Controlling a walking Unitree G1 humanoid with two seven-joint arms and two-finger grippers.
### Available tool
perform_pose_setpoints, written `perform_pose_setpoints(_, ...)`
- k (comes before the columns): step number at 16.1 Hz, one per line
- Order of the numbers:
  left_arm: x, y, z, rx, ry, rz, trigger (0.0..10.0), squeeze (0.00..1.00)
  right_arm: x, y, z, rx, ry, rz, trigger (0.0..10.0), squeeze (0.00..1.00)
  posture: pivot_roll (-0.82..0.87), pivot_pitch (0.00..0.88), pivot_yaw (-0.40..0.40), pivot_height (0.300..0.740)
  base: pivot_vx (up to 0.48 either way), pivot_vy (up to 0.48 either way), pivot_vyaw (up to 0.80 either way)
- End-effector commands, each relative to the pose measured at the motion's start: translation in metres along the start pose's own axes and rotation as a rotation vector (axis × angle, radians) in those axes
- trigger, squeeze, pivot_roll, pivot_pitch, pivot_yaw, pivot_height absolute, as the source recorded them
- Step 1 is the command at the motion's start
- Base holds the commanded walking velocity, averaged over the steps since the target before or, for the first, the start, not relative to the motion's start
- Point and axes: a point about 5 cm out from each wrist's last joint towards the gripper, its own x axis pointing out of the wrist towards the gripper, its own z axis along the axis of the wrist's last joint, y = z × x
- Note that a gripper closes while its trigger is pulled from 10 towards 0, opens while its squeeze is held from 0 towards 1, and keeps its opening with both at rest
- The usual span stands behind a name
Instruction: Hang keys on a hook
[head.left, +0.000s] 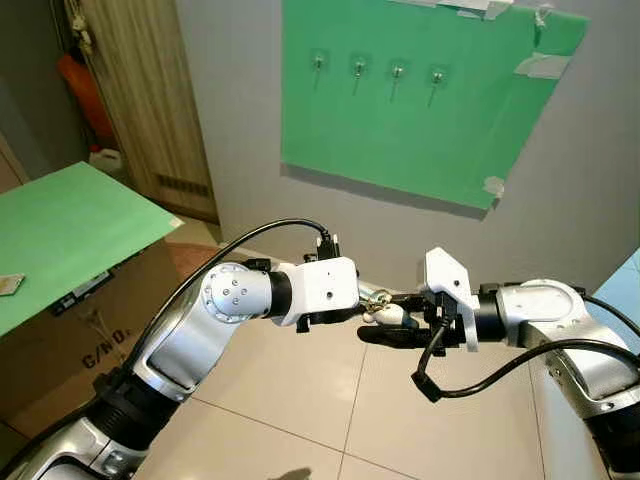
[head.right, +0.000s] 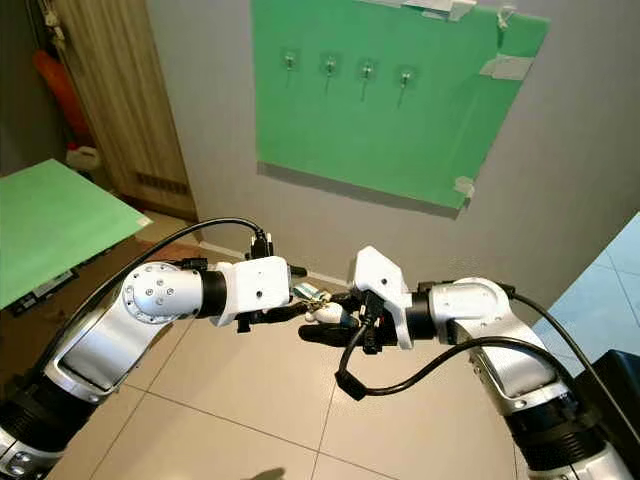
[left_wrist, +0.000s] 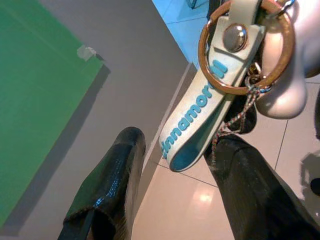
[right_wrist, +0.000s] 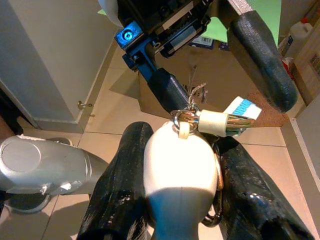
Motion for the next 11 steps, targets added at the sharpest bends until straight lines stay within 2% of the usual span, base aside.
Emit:
perform_pose_setpoints(1,-0.0011,0.0065,0.0024,0.027,0.002,0.022,0.0,0.00,-0.0015,0.0015,0.0029,-0.033,0.014,0.007,0.0,0.00,-0.07,0.000,-0.010,0.740,0.000,0.000,0.00)
perform_pose_setpoints(11,0.0010,0.0038,0.0020,0.012,-0.031,-0.004,0.0,0.00,0.0005,0.0026,0.0014,-0.039,0.021,0.007,0.0,0.00,-0.07,0.000,-0.014,0.740,0.000,0.000,0.00)
